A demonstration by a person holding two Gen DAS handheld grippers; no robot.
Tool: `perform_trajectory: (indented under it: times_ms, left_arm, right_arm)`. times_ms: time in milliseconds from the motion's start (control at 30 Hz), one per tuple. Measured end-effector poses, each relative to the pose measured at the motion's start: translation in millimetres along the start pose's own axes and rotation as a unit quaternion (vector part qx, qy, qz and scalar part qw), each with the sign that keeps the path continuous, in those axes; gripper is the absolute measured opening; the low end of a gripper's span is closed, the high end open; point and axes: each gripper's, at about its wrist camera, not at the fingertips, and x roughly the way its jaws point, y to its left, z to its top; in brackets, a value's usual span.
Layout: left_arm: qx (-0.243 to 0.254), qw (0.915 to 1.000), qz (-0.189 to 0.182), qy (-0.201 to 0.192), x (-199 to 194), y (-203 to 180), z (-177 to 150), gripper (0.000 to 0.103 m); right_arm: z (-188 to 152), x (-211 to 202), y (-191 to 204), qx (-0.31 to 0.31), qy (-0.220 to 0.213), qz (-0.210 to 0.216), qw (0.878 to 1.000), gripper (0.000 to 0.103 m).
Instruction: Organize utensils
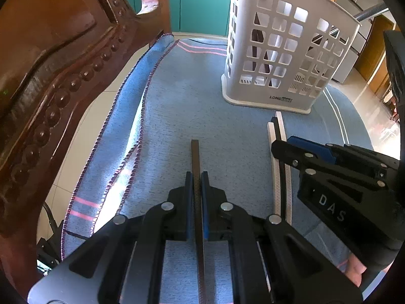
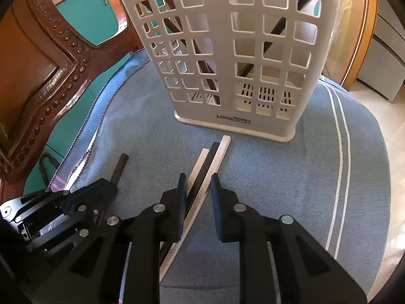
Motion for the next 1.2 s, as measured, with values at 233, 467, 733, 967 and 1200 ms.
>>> perform_trajectory:
  times_ms: [233, 467, 733, 967, 1200]
  left_arm:
    - [0.003, 1.0000, 0.005, 0.001, 1, -3, -7, 0.008]
    - [0.003, 1.0000, 0.005, 0.001, 2, -6, -5, 0.008]
    - [-0.003, 1.0000, -0.004, 0.004, 3, -3, -4, 0.008]
    - [-0.007, 0.9999, -0.008, 0.002, 3, -3, -1, 0.008]
    - [-0.006, 0.9999, -0.011, 0.000, 7, -7, 2, 0.008]
  right_arm:
    - [3, 3, -7, 0.014, -0.001, 0.019, 1.000, 0.022]
    - [7, 18, 14, -0.025, -0.011, -0.014, 1.000, 0.026]
    - [3, 3, -13, 0.018, 0.012, -0.001, 1.000, 0.007]
    - [0, -1, -36, 0.031, 0.029, -0.001, 0.999, 0.008]
    - [-9, -12, -38, 0.021, 0.026, -0.047, 0.998, 0.023]
